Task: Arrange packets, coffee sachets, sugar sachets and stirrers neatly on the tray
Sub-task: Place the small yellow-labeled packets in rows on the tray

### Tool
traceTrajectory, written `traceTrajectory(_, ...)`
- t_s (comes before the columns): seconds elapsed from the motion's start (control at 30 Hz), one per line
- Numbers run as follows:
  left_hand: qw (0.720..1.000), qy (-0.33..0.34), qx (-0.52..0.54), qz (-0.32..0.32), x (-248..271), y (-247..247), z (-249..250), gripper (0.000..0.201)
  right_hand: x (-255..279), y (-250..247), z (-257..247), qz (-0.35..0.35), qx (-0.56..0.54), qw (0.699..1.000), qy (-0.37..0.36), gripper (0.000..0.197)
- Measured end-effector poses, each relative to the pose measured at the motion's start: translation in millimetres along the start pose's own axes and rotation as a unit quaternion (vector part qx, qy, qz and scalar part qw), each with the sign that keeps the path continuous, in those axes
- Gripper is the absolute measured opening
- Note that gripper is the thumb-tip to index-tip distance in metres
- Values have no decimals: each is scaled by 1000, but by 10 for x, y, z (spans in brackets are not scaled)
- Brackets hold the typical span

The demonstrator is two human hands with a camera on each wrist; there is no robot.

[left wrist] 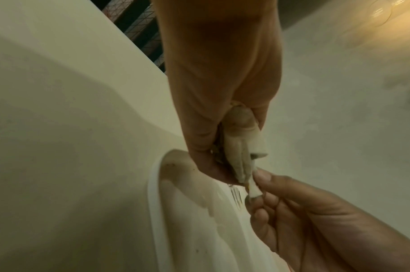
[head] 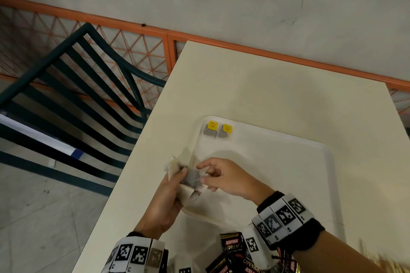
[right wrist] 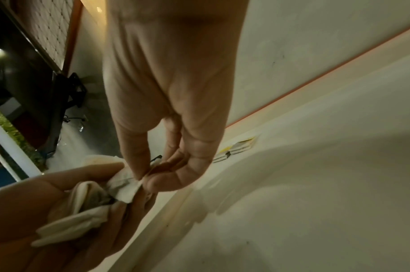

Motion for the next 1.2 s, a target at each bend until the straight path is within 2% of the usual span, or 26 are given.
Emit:
traceTrajectory(0.13,999,0,22,29,3,-22,-9,23,34,-104,16,79,69,994,-34,15)
traceTrajectory(0.2,999,0,26,39,15,-27,2,21,81,-162,35,114,82,988,-69,19)
traceTrajectory(0.23,999,0,23,41,21,-25,7,21,102,-188,54,115,118,983,-77,24)
traceTrajectory(0.33,999,0,18,48,31,-44,18,20,157,-205,145,59,283,955,-70,39)
traceTrajectory(0.4,998,2,22,52,39,-70,26,20,220,-204,194,57,335,939,-59,42)
traceTrajectory(0.67,998,8,28,58,55,-117,36,19,410,-39,418,41,397,911,-101,54)
traceTrajectory(0.87,998,11,22,53,59,-65,20,20,293,-70,375,22,430,897,-105,63)
traceTrajectory(1.0,999,10,12,45,63,-55,28,17,128,-123,232,17,407,910,-77,58)
traceTrajectory(1.2,999,5,25,45,72,-88,44,26,-102,-206,103,13,408,911,-57,56)
Point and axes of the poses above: each hand's wrist, its own x-axis away from the middle knuckle, its own y-axis out of the palm, z = x × y, the point moved 2 cm from there along -x, towards the middle knuckle, and after that the axes turned 7 degrees about -z, right-handed, at the moved point
